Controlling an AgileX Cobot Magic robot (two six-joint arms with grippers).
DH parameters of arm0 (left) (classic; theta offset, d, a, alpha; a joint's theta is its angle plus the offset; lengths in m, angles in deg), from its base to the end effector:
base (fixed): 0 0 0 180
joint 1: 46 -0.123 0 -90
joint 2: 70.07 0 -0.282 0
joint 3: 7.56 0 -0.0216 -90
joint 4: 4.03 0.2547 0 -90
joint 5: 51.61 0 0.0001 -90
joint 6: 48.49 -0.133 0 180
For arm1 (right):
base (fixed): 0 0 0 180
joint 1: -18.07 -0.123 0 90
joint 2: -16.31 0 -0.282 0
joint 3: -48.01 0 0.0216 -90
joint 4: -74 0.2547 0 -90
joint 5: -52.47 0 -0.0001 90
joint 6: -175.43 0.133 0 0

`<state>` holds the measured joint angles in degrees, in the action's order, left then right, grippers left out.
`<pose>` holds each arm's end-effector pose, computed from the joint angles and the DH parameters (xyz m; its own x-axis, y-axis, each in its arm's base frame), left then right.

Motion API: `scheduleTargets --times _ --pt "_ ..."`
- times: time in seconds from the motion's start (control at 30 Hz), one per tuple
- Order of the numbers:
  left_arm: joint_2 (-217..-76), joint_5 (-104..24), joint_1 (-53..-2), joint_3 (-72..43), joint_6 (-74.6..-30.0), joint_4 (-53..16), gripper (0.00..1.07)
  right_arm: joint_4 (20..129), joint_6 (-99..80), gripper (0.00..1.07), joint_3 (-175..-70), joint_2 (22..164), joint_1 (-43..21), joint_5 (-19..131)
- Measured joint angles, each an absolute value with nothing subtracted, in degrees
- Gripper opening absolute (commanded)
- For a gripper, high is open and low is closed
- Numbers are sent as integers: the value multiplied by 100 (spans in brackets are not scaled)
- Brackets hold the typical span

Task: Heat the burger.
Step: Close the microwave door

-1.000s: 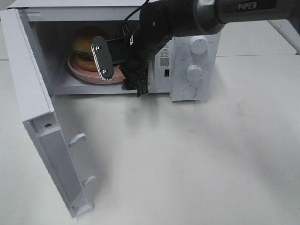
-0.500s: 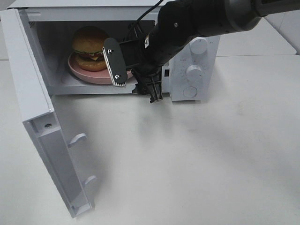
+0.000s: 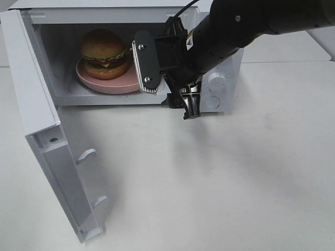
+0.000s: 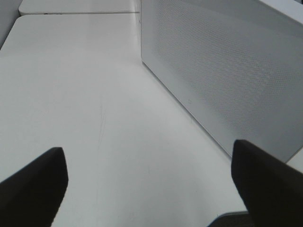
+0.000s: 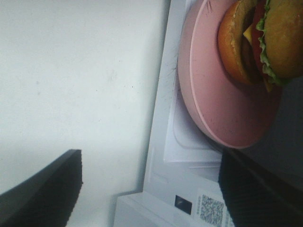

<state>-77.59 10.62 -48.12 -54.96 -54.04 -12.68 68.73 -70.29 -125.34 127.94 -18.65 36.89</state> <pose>0.0346 -0.0164 0.2643 -0.4495 0.0092 -0.8932 0.0937 0.9949 -0.0369 0.3502 0.2571 0.1914 0.3685 -0.9029 -0.2213 -0.7158 -0.1237 -0.6872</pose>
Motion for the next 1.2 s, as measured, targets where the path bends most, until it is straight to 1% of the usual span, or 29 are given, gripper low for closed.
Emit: scheduleTargets --times 0.33,0.57,0.6,0.67,0.7,0.73,0.77,0.83,0.87,0.93,1.03,1.1,1.2 --pt "-7759 1062 -4812 -5496 -5404 -1268 89 6873 -6089 76 -11605 11763 -1865 3603" --pt "-7759 1062 -4812 -5496 -5404 -1268 89 6861 -4960 76 -11027 10983 -1865 3156" --pt "-7759 1062 -4812 -5496 -5404 -1268 89 6855 -4554 76 -10889 10771 -1865 2961" --pt "-7759 1062 -4812 -5496 -5404 -1268 89 6855 -4370 76 -10838 10686 -1865 2875" --pt "-7759 1062 -4812 -5496 -5404 -1268 89 6855 -3878 76 -10723 10462 -1865 2606" --pt "-7759 1062 -4812 -5496 -5404 -1268 89 6855 -3878 76 -10723 10462 -1865 2606" --pt "-7759 1062 -4812 -5496 -5404 -1268 89 6855 -3385 76 -10637 10256 -1865 2354" --pt "-7759 1062 -4812 -5496 -5404 -1268 89 6855 -3196 76 -10603 10170 -1865 2227" --pt "-7759 1062 -4812 -5496 -5404 -1268 89 6855 -2760 76 -10545 9981 -1865 1918" --pt "-7759 1062 -4812 -5496 -5404 -1268 89 6855 -2600 76 -10528 9901 -1865 1746" --pt "-7759 1062 -4812 -5496 -5404 -1268 89 6855 -1838 76 -10459 9563 -1865 1122" --pt "-7759 1062 -4812 -5496 -5404 -1268 89 6855 -1723 76 -10431 9471 -1865 996" --pt "-7759 1062 -4812 -5496 -5404 -1268 89 6855 -1397 76 -10311 9161 -1865 411"
